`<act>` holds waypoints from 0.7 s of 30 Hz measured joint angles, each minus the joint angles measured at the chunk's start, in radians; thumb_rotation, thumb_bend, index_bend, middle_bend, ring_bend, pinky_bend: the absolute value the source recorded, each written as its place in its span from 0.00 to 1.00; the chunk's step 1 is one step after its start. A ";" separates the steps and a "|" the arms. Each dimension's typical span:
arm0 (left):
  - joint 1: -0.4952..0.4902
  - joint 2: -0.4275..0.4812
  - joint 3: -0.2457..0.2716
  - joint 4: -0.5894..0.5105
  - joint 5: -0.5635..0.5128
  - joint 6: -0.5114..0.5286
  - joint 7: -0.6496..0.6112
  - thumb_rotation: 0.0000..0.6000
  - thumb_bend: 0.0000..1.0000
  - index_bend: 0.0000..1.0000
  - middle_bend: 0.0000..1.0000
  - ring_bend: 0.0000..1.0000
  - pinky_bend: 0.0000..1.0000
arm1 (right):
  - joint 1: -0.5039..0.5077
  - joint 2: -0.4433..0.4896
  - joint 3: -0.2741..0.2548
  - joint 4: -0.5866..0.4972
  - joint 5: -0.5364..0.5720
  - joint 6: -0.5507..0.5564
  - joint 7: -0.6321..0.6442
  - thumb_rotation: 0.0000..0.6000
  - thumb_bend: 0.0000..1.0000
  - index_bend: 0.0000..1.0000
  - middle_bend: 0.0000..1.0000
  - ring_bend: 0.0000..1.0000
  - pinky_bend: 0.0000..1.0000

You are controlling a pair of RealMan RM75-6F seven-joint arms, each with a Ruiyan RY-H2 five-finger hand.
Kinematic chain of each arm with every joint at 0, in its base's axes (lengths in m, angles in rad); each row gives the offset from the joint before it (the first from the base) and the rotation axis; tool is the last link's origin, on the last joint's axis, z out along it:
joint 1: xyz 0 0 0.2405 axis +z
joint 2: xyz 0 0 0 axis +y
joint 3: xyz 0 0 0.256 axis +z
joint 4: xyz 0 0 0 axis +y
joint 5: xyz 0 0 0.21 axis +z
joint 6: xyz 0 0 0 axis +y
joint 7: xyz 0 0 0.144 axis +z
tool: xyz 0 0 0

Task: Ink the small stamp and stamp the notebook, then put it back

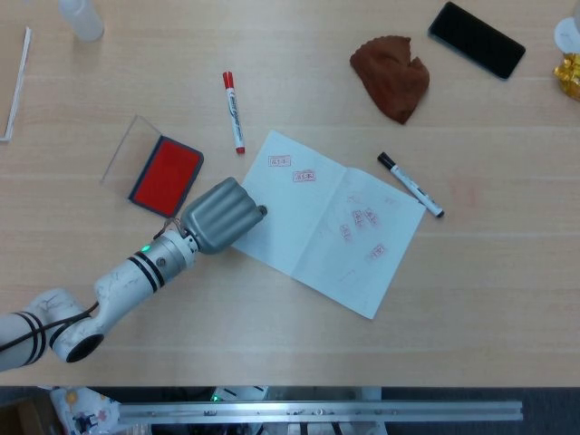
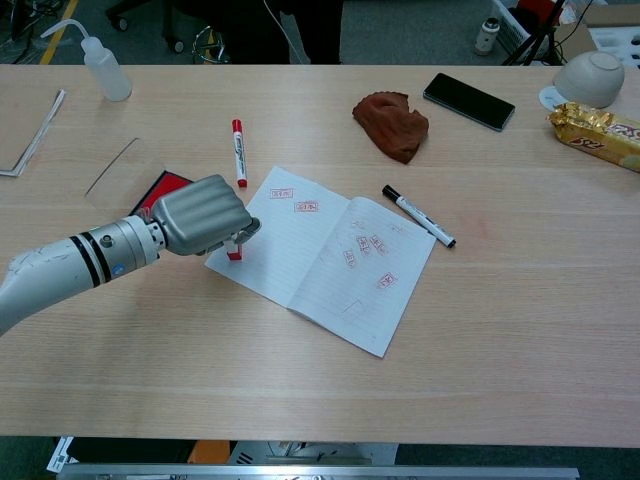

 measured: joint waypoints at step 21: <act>0.064 0.166 0.015 -0.090 0.039 0.143 -0.056 1.00 0.36 0.60 0.96 0.94 1.00 | 0.012 -0.008 0.006 -0.012 -0.020 -0.002 -0.009 1.00 0.18 0.06 0.14 0.09 0.18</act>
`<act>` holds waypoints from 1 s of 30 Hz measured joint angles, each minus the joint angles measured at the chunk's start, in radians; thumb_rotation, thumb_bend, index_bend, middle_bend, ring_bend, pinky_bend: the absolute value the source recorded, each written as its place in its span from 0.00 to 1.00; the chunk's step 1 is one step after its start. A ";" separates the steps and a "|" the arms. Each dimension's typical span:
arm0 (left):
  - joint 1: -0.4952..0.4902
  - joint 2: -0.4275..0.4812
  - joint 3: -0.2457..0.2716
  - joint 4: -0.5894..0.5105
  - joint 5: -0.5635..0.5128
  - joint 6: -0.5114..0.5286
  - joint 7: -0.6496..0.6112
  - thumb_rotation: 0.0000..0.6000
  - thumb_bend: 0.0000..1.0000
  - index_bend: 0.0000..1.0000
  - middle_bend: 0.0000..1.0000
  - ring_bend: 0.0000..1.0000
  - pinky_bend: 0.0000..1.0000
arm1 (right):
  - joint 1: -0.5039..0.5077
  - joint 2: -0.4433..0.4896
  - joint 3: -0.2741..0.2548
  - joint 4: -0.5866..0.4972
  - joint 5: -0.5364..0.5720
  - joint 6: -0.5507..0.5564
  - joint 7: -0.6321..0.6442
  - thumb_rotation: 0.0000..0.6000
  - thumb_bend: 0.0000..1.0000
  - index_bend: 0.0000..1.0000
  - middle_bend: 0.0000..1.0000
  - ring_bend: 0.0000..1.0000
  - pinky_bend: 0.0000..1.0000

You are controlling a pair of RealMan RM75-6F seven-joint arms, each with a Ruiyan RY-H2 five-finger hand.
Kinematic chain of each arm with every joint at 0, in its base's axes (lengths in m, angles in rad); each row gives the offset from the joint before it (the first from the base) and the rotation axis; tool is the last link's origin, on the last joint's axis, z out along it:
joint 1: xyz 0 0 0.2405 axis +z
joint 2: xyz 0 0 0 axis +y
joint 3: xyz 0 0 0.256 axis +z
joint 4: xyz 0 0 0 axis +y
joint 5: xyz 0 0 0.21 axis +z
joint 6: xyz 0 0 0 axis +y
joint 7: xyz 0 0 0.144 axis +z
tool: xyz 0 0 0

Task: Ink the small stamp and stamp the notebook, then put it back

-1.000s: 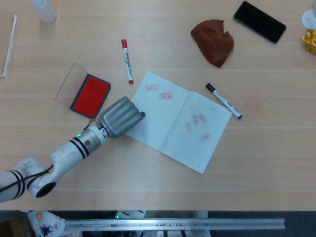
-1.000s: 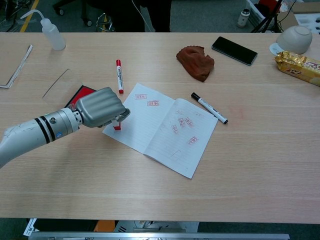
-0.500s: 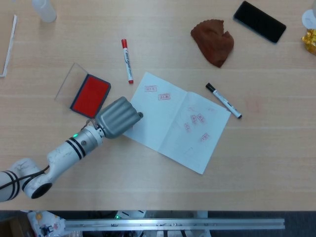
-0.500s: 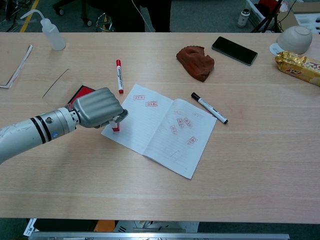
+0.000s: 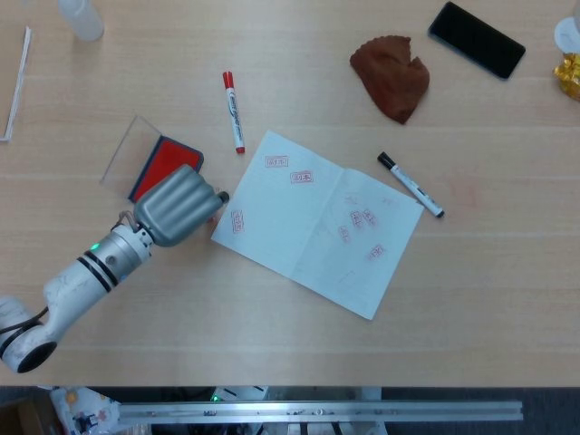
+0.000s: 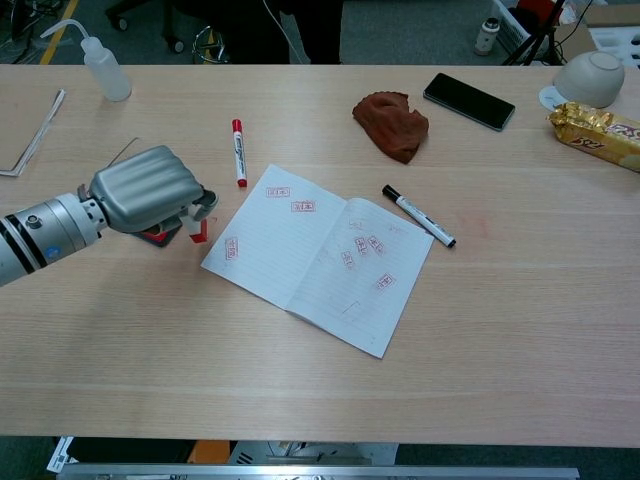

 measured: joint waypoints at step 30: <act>0.005 -0.081 -0.017 -0.104 0.027 -0.028 0.075 1.00 0.36 0.60 0.96 0.94 1.00 | -0.008 0.019 -0.004 -0.004 0.002 0.005 0.007 1.00 0.18 0.06 0.14 0.09 0.18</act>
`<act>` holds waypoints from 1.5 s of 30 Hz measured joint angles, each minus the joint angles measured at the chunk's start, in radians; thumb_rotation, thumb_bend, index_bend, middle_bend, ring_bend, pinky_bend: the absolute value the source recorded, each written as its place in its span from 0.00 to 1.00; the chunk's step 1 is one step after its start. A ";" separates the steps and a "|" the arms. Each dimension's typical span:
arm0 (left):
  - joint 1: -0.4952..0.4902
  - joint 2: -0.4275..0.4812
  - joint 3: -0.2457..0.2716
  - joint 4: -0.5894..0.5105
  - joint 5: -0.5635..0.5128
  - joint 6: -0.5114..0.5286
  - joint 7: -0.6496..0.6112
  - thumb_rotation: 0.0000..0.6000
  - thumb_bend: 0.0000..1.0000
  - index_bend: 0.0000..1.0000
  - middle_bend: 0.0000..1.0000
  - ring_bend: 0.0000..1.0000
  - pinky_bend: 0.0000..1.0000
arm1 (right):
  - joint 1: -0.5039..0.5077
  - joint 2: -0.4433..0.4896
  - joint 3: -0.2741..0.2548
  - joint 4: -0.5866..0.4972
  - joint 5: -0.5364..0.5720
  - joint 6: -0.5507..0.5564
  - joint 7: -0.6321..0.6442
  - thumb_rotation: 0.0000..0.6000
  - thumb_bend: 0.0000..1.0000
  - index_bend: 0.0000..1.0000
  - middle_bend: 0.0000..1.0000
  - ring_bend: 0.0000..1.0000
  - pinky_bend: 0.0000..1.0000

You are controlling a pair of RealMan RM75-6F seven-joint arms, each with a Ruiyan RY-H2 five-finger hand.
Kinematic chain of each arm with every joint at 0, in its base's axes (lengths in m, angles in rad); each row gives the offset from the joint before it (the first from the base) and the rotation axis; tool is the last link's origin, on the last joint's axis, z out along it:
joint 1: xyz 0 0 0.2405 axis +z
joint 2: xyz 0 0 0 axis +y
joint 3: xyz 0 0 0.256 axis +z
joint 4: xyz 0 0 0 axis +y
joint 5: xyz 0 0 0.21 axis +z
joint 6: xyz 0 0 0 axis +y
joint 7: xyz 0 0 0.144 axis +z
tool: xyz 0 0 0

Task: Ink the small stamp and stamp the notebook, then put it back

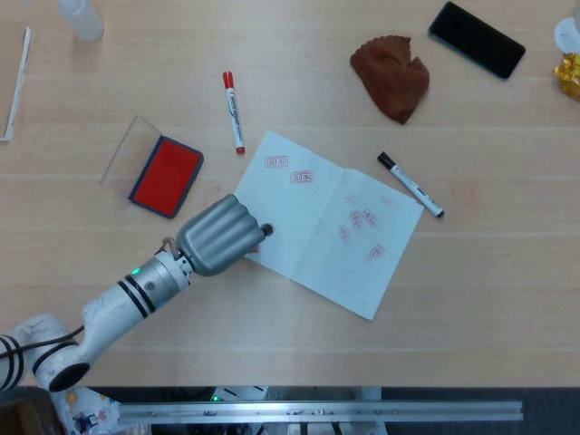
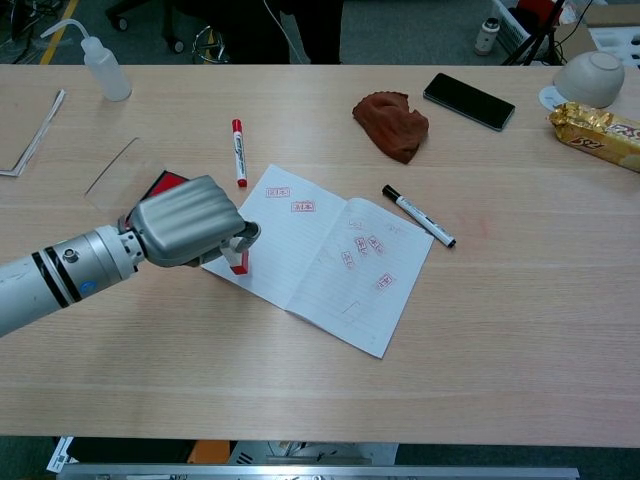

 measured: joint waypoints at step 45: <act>-0.002 -0.146 -0.001 0.152 -0.055 -0.065 0.067 1.00 0.36 0.60 0.96 0.93 1.00 | -0.015 -0.003 0.000 0.016 0.014 0.006 0.007 1.00 0.18 0.06 0.14 0.09 0.18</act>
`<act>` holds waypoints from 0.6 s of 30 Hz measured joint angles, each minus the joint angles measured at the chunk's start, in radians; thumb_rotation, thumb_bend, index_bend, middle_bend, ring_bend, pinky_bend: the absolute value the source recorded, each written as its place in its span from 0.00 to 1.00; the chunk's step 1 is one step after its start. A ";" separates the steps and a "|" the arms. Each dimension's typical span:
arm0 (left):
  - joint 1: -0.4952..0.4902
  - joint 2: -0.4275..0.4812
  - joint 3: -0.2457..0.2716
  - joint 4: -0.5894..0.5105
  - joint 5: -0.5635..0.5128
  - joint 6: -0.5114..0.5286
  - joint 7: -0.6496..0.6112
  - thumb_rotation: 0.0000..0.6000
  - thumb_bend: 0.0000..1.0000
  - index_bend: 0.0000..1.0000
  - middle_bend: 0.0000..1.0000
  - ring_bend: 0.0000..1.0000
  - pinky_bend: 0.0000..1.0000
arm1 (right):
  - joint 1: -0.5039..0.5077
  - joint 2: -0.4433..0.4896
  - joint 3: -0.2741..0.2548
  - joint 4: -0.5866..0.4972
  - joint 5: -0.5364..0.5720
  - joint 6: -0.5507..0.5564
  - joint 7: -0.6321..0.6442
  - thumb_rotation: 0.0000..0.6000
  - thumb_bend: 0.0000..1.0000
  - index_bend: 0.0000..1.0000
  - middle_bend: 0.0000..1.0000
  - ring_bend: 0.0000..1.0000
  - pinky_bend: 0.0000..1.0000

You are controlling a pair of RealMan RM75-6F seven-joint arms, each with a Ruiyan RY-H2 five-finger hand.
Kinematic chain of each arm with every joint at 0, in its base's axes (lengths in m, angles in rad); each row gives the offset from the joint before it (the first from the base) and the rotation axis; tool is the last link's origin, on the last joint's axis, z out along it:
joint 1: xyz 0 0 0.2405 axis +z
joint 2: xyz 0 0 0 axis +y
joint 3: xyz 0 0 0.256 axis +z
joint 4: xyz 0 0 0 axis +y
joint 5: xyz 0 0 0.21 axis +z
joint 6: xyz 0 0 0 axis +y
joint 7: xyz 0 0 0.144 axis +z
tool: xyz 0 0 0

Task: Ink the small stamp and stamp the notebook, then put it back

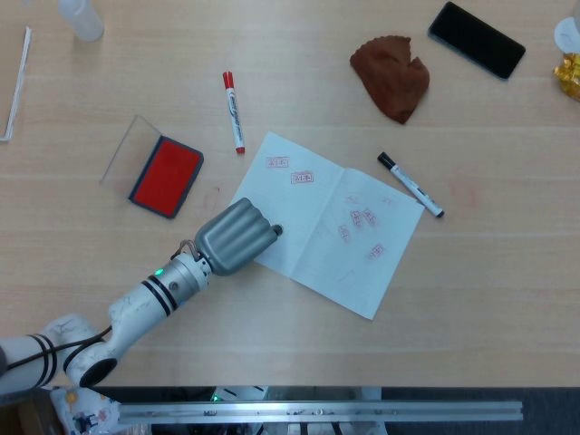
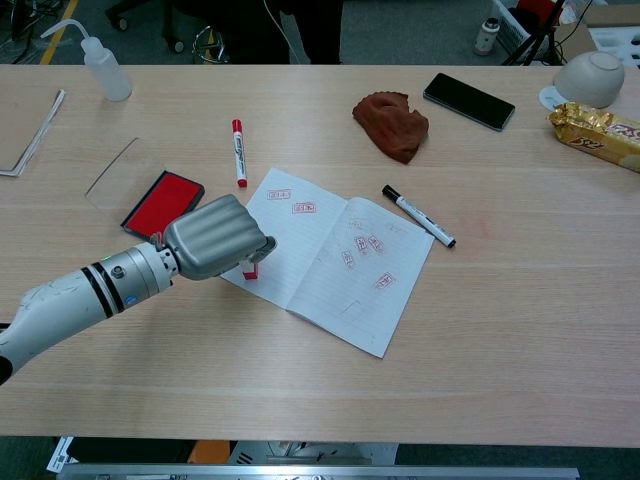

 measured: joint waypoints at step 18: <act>0.015 0.166 -0.024 -0.118 0.041 0.126 -0.037 1.00 0.36 0.59 0.96 0.94 1.00 | 0.007 -0.005 0.006 -0.001 -0.009 -0.001 0.004 1.00 0.18 0.06 0.14 0.09 0.18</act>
